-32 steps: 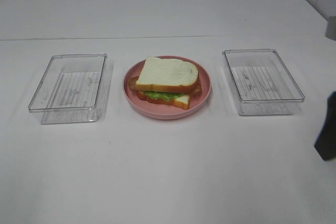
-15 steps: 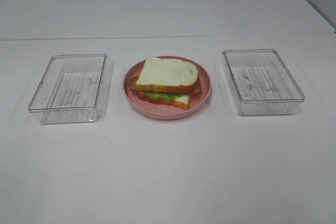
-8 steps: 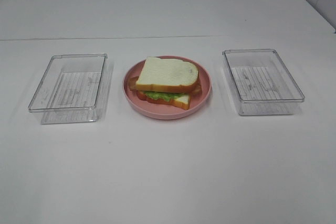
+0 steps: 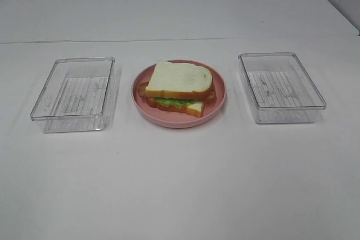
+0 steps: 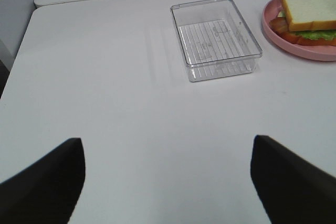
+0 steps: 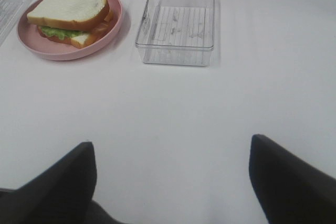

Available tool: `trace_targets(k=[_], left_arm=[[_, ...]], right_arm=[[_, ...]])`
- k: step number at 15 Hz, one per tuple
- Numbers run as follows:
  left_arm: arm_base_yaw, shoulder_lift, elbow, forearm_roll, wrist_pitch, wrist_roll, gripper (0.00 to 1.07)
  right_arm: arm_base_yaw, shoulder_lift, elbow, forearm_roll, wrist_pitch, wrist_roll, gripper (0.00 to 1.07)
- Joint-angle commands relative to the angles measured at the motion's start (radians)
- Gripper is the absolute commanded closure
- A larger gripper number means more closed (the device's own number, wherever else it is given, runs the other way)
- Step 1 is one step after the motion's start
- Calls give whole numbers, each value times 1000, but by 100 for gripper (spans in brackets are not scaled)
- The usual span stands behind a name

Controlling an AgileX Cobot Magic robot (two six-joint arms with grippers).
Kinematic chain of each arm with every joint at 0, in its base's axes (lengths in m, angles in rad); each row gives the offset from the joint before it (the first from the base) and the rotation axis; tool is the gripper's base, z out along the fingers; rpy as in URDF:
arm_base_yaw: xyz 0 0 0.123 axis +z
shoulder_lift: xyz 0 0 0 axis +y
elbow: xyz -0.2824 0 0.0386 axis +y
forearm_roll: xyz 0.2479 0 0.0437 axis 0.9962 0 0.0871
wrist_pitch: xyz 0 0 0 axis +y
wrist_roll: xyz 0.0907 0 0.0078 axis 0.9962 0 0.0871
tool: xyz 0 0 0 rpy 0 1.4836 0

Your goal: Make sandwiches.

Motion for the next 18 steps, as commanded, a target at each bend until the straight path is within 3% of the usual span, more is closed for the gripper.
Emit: trace_targets(k=[1,18], left_arm=[[-1,-24,0,-2,-6,0,25],[-1,-21,0,-23,-6,-7,25]], right_arm=[[-6,-39,3,9,-6,-4,32],[-6,-37,3,8,-7,-4,32]])
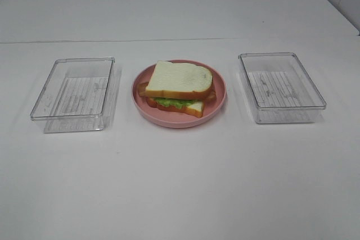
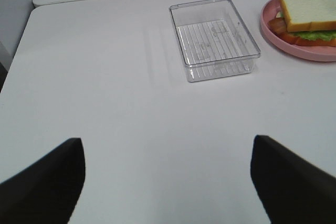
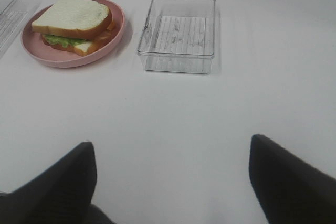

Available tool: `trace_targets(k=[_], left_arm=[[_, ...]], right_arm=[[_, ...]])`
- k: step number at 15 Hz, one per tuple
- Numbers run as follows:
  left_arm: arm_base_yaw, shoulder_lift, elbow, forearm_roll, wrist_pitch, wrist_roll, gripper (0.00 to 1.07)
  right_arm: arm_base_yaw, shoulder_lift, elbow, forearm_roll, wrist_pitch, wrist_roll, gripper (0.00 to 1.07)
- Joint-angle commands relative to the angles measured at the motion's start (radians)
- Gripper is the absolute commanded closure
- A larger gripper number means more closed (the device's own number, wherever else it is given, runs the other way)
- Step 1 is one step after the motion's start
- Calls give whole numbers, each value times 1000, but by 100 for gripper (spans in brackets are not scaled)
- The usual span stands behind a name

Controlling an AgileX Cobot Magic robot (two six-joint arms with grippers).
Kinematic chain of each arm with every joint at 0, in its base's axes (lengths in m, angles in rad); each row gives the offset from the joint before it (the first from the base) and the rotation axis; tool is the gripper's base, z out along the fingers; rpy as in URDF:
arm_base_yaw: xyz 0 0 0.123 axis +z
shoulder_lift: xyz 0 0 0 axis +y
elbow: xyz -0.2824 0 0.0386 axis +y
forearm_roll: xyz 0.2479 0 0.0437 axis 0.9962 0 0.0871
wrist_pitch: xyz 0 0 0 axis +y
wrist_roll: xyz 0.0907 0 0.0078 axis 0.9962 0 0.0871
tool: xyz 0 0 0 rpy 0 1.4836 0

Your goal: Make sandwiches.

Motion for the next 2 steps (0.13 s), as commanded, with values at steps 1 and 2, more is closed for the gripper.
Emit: trace_targets(k=[1,2], left_arm=[[-1,-21,0,-17,-5,-4,25],[-1,-21,0,-17,-5,-4,25]], right_arm=[[-6,-15,2,2,-7,-4,32],[-6,-15,2,2,-7,-4,32]])
